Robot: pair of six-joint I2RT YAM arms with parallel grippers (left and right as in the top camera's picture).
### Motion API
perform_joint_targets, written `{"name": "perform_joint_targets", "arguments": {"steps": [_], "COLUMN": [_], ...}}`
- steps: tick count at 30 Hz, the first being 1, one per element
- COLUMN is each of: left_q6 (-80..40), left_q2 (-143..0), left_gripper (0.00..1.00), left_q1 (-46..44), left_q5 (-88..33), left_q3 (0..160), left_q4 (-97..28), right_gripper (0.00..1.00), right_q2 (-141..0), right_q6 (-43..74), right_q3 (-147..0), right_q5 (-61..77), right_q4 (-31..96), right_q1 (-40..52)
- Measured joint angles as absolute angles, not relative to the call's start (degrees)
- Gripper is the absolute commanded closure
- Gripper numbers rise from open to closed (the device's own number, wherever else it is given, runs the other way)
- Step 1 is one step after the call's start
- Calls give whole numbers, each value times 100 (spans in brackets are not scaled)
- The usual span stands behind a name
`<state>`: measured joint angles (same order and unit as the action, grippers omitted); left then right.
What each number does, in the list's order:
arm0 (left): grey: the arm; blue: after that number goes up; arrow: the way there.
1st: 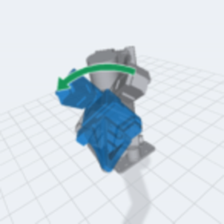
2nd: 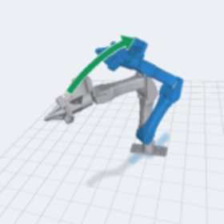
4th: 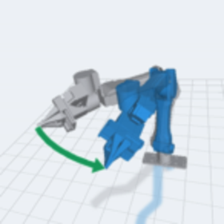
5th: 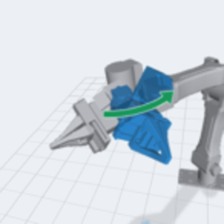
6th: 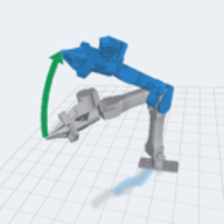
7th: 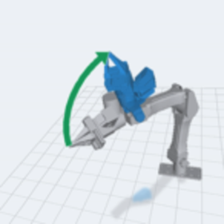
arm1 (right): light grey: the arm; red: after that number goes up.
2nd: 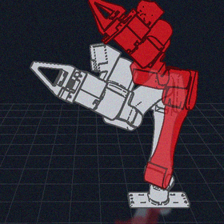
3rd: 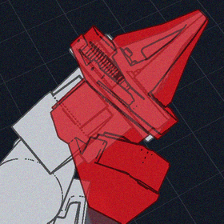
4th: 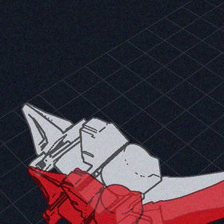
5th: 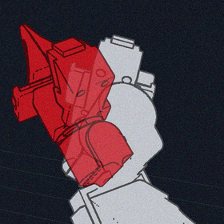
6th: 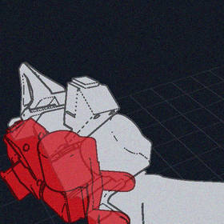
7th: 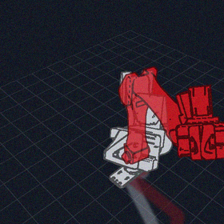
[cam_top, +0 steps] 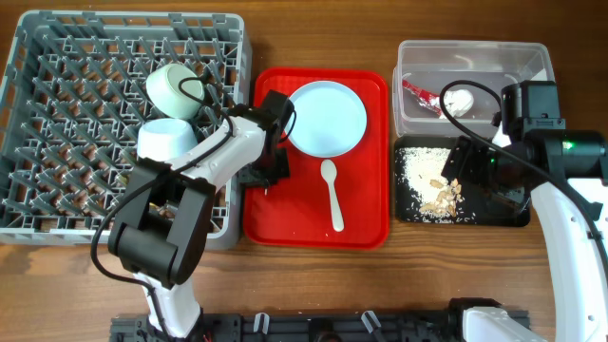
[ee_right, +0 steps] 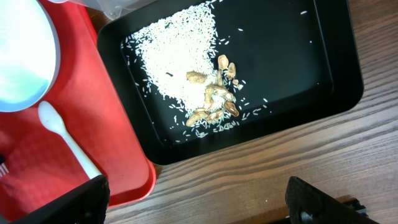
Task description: Sort waste into correct bins and load items into the dishwasher rack
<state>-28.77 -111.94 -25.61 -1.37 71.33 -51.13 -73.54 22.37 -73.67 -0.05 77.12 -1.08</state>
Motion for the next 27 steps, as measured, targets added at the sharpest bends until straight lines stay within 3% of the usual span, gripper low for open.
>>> {"name": "perform_joint_targets", "arguments": {"steps": [9,17,27], "left_q6": [-2880,-2231,-1785], "left_q2": [-10980,-9258,-8976], "left_gripper": [96,96,96], "left_q1": [-2571,-2526,-1439], "left_q5": [-139,-117,707], "left_q3": [7262,7605,7614], "left_q4": [-5655,-5870,-6090], "right_gripper": [9,9,9], "right_q2": [-7354,-7354,-7354], "right_q6": [2217,2217,2217], "right_q3": [-7367,-7367,-7367], "right_q5": [-8,-8,-5], "right_q4": [7714,7712,7712], "right_q1": [-108,-108,-108]}}
